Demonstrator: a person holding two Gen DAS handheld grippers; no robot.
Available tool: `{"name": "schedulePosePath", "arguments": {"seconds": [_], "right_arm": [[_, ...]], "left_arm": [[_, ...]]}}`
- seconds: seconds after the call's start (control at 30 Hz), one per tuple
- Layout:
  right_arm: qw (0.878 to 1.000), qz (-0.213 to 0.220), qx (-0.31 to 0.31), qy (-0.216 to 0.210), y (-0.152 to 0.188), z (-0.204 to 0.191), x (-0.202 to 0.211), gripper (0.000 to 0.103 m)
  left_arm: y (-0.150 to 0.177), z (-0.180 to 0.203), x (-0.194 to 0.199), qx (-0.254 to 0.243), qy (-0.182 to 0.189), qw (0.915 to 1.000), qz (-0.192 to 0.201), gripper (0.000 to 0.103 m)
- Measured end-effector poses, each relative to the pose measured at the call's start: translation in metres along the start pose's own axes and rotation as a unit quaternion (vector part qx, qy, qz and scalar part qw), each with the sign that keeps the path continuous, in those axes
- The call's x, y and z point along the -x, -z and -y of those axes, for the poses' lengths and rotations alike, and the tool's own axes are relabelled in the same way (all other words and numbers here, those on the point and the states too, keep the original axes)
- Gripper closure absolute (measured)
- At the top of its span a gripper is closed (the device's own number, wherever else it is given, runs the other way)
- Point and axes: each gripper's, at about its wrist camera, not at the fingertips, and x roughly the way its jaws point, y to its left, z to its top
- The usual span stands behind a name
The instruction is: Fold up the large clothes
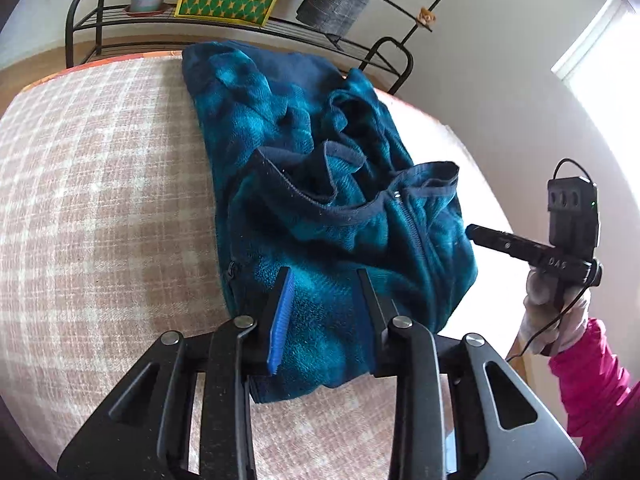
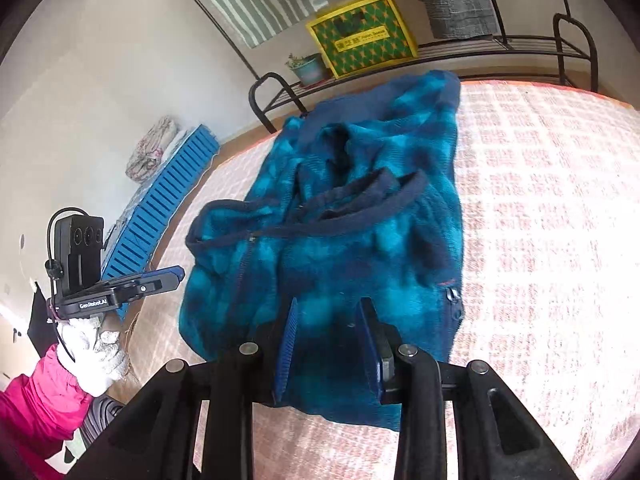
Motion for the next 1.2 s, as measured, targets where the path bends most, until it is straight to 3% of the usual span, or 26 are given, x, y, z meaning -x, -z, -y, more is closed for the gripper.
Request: {"name": "schedulePosePath", "arguments": {"seconds": [0.17, 0.23, 0.37, 0.47, 0.53, 0.63, 0.67, 0.77, 0.83, 0.9, 0.97, 1.13, 1.2], "right_arm": [[1.000, 0.014, -0.006, 0.009, -0.021, 0.018, -0.012, 0.071], [0.999, 0.018, -0.016, 0.033, -0.035, 0.028, -0.024, 0.073], [0.998, -0.013, -0.041, 0.054, -0.036, 0.051, -0.056, 0.079], [0.998, -0.023, -0.015, 0.052, -0.040, 0.046, -0.052, 0.078], [0.999, -0.027, 0.003, 0.041, -0.047, 0.042, -0.042, 0.076], [0.998, 0.014, 0.027, 0.055, -0.063, 0.037, -0.023, 0.068], [0.997, 0.033, 0.032, 0.059, -0.071, 0.037, -0.018, 0.057], [0.996, 0.049, 0.042, 0.068, -0.104, 0.038, -0.018, 0.054], [0.996, 0.048, 0.036, 0.067, -0.130, 0.041, -0.030, 0.054], [0.997, 0.041, 0.028, 0.065, -0.156, 0.045, -0.047, 0.043], [0.997, 0.032, 0.025, 0.070, -0.176, 0.046, -0.067, 0.039], [0.993, -0.034, -0.003, 0.109, -0.202, 0.060, -0.132, 0.042], [0.987, -0.060, 0.023, 0.148, -0.201, 0.059, -0.154, 0.068]], "left_arm": [[-0.023, -0.001, -0.033, -0.026, -0.040, 0.9988, 0.005, 0.076], [-0.035, -0.004, -0.047, -0.032, -0.056, 0.9979, 0.008, 0.076], [-0.042, -0.028, -0.075, 0.006, -0.044, 0.9990, -0.003, 0.077], [-0.042, -0.030, -0.068, -0.007, -0.038, 0.9992, -0.011, 0.078], [-0.045, -0.033, -0.056, 0.000, -0.016, 0.9998, -0.012, 0.078], [-0.062, -0.043, -0.033, 0.022, 0.009, 0.9996, 0.016, 0.078], [-0.071, -0.045, -0.027, 0.016, 0.004, 0.9995, 0.027, 0.078], [-0.102, -0.056, -0.024, 0.013, -0.021, 0.9987, 0.044, 0.077], [-0.126, -0.067, -0.035, 0.033, -0.012, 0.9988, 0.033, 0.055], [-0.151, -0.073, -0.046, 0.049, -0.026, 0.9976, 0.042, 0.049], [-0.172, -0.073, -0.064, 0.046, -0.033, 0.9977, 0.038, 0.047], [-0.204, -0.076, -0.120, 0.051, -0.072, 0.9961, 0.012, 0.046], [-0.210, -0.081, -0.133, 0.051, -0.086, 0.9949, 0.014, 0.046]]}}
